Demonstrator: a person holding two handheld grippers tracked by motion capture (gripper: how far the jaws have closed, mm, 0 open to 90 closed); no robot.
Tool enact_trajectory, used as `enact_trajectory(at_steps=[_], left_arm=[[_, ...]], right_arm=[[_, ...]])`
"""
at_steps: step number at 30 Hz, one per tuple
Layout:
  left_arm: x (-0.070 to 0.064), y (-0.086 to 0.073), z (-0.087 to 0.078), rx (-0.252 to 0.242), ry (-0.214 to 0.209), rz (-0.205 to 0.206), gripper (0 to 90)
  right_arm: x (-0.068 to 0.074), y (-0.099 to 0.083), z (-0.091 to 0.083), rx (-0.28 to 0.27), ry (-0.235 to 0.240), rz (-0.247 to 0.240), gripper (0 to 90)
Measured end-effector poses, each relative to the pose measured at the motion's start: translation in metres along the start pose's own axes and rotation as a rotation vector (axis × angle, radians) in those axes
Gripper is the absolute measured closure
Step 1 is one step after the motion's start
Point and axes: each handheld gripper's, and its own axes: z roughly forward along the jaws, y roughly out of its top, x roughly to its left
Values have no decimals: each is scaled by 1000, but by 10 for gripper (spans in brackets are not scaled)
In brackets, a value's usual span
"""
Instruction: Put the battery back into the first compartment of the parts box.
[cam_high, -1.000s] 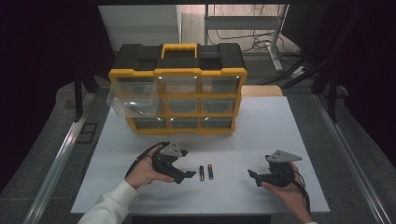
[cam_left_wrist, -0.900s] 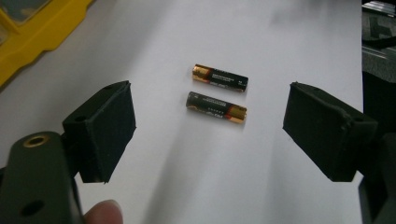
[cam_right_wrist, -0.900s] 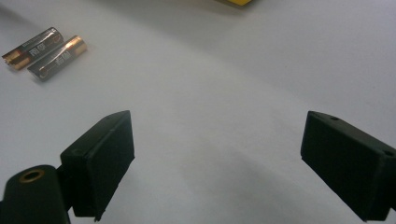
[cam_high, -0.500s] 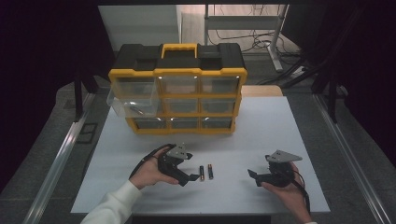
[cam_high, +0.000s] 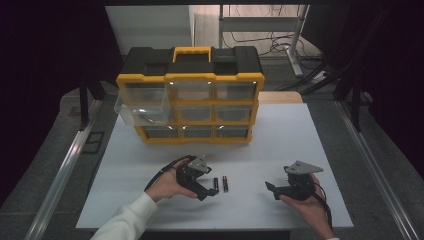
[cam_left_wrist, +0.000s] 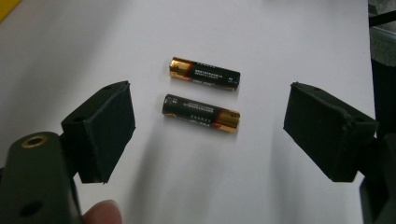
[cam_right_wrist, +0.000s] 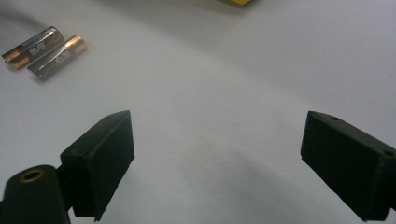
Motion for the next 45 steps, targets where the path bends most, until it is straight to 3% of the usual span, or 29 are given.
enact_trajectory(at_steps=[17, 26, 37, 45], left_arm=[[4, 1, 24, 61, -22, 18, 165], [1, 1, 30, 85, -17, 86, 201], [1, -1, 32, 74, -1, 132, 233], [2, -2, 30, 60, 5, 130, 354]], right_arm=[[0, 0, 0, 0, 1, 0, 100], [0, 0, 0, -1, 0, 0, 100], [0, 0, 0, 0, 0, -3, 100], [0, 0, -1, -2, -1, -2, 101]])
